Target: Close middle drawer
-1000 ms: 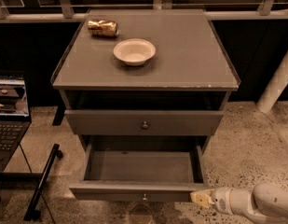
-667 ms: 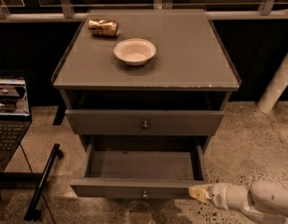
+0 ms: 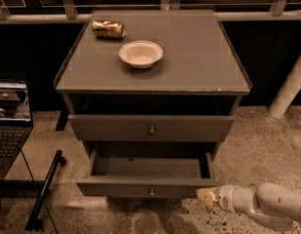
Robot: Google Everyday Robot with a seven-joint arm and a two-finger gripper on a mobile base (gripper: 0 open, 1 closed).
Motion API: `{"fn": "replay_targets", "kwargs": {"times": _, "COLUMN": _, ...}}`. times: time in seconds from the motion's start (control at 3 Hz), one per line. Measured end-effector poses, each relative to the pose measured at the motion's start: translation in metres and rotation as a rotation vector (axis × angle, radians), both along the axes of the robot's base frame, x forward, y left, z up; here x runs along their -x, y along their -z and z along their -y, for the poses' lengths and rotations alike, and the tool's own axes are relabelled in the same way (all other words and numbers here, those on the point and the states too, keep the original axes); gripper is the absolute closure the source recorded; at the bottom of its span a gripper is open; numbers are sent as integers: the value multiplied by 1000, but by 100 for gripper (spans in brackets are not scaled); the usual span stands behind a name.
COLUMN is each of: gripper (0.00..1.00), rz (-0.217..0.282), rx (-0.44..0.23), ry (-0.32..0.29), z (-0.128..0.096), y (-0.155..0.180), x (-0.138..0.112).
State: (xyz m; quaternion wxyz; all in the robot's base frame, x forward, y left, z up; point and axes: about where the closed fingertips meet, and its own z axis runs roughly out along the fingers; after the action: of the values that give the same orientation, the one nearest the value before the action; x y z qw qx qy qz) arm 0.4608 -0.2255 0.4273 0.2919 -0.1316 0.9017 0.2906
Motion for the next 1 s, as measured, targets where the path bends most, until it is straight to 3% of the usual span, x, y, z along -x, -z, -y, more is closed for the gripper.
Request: {"fn": "replay_targets", "kwargs": {"times": 1.0, "gripper": 100, "rz": -20, "rx": 56, "ry": 104, "z": 6, "y": 28, "x": -44}}
